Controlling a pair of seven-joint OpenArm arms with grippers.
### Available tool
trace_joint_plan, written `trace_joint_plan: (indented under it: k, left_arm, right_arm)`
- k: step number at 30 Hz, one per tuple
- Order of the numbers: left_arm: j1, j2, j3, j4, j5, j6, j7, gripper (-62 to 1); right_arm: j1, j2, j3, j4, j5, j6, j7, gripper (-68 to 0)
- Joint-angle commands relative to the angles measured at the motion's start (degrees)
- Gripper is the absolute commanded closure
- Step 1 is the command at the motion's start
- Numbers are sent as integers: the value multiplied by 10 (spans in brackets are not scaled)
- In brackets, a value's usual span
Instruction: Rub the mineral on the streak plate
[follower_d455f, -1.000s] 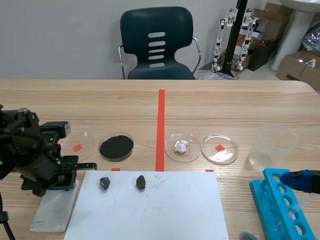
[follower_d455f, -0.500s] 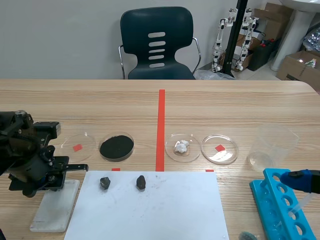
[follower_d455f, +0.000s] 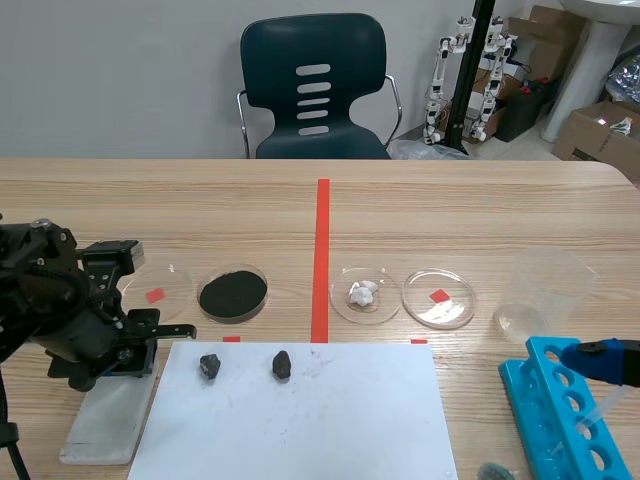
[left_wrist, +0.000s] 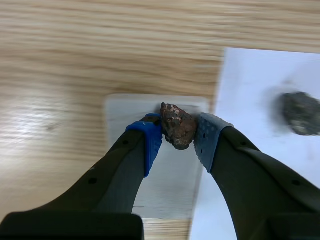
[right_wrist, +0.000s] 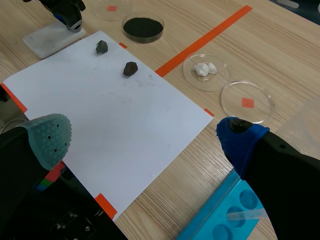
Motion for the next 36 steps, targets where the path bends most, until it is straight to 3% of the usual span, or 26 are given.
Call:
trace_joint_plan:
  k: [1, 7, 14, 19, 27, 36]
  left_arm:
    - [6, -11, 0, 0, 37, 20, 13, -130]
    - [5, -24, 0, 0, 124, 74, 36, -130]
    - [7, -30, 0, 0, 174, 90, 35, -130]
    - [24, -46, 0, 11, 177, 105, 7, -130]
    - [101, -66, -15, 88, 173, 104, -97, -130]
    - [242, -74, -43, 227, 173, 98, -290, -130]
  right_arm:
    - [2, 0, 2, 4, 7, 0, 8, -604]
    - [2, 0, 2, 4, 7, 0, 8, -604]
    - [2, 0, 2, 4, 7, 0, 8, -604]
    - [2, 0, 2, 4, 7, 0, 8, -604]
    - [2, 0, 2, 4, 7, 0, 8, -604]
    - [2, 0, 2, 4, 7, 0, 8, -604]
